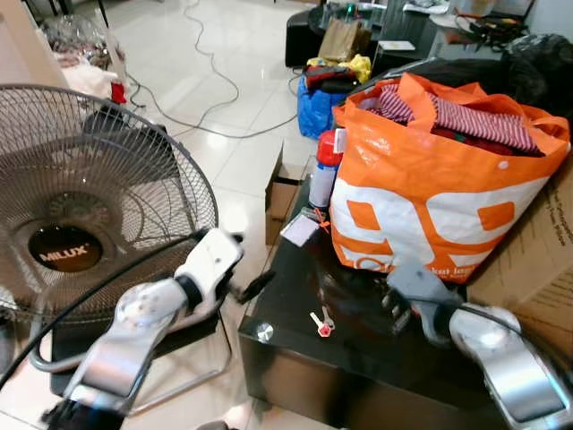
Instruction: Hang keys on a hook
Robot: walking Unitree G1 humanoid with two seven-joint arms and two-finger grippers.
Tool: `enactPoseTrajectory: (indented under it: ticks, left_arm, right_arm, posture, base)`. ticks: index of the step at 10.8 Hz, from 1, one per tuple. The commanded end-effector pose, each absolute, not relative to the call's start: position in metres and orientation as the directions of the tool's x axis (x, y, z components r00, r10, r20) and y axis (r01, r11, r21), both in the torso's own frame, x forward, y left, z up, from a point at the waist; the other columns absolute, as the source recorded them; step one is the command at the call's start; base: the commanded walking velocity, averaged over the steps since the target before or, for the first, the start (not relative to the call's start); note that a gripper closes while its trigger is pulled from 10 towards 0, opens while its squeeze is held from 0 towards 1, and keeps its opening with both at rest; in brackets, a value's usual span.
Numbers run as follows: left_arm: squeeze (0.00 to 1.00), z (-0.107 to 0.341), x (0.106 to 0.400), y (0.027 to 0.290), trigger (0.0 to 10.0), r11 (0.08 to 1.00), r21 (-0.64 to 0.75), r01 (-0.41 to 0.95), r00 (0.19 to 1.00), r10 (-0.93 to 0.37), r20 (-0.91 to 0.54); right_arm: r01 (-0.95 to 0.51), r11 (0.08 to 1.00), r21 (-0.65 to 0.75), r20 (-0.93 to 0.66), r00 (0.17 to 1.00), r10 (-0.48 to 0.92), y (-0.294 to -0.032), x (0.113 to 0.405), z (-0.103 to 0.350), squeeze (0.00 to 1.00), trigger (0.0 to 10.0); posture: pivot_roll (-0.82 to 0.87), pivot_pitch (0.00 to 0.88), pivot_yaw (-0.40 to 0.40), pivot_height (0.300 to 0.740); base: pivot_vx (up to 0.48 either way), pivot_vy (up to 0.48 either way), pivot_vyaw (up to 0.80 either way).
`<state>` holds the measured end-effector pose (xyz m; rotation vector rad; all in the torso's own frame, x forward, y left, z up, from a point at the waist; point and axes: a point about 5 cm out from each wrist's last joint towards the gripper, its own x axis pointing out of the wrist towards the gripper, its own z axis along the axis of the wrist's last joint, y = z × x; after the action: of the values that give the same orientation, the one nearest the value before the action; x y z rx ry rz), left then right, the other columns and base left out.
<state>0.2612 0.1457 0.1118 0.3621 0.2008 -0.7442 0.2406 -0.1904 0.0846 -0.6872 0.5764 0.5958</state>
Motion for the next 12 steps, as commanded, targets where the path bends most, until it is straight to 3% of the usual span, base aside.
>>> enactPoseTrajectory:
  ticks: [1,2,5,6,7,8,10,12]
  left_arm:
    - [0.0,0.11,0.264,0.144,10.0,0.671,0.263,0.693,0.719,-0.623,-0.308]
    - [0.0,0.111,0.266,0.143,10.0,0.671,0.269,0.691,0.722,-0.624,-0.299]
    - [0.0,0.11,0.265,0.141,10.0,0.67,0.274,0.69,0.724,-0.629,-0.284]
    - [0.0,0.114,0.266,0.142,10.0,0.697,0.272,0.663,0.748,-0.615,-0.249]
    - [0.0,0.12,0.271,0.144,10.0,0.769,0.242,0.592,0.806,-0.558,-0.197]
    - [0.0,0.124,0.275,0.144,10.0,0.828,0.226,0.514,0.858,-0.492,-0.146]
    - [0.0,0.124,0.28,0.14,10.0,0.846,0.184,0.501,0.865,-0.484,-0.129]
    - [0.0,0.128,0.286,0.14,10.0,0.822,0.219,0.526,0.85,-0.509,-0.133]
  right_arm:
    - [-0.643,0.709,-0.29,-0.604,0.698,0.385,-0.18,0.244,0.09,0.0,0.0]
    - [-0.648,0.686,-0.331,-0.598,0.706,0.379,-0.179,0.246,0.096,0.0,0.0]
    - [-0.67,0.703,-0.236,-0.465,0.714,0.524,-0.158,0.249,0.11,0.0,0.0]
    - [-0.602,0.774,-0.193,-0.366,0.777,0.513,-0.157,0.251,0.118,0.0,0.0]
    - [-0.431,0.901,-0.051,-0.26,0.876,0.405,-0.162,0.254,0.124,0.0,0.0]
    - [-0.186,0.958,0.22,-0.233,0.943,0.236,-0.167,0.249,0.12,0.0,0.0]
    - [-0.135,0.903,0.408,-0.229,0.942,0.244,-0.156,0.238,0.115,0.0,0.0]
    - [-0.103,0.87,0.481,-0.214,0.949,0.231,-0.16,0.245,0.124,0.0,0.0]
  posture:
    - [-0.06,0.0,-0.018,0.74]
    - [-0.06,0.0,-0.022,0.74]
    - [-0.04,0.0,-0.044,0.74]
    - [-0.03,0.0,-0.046,0.74]
    - [-0.03,0.0,-0.041,0.74]
    - [-0.03,0.0,-0.032,0.74]
    - [-0.05,0.0,-0.004,0.74]
    - [-0.04,0.0,0.003,0.74]
  base:
    - [0.0,0.0,0.0]
    - [0.0,0.0,0.0]
    - [0.0,0.0,0.0]
    - [0.0,0.0,0.0]
    - [0.0,0.0,0.0]
    - [0.0,0.0,0.0]
    - [0.0,0.0,0.0]
    - [0.0,0.0,0.0]
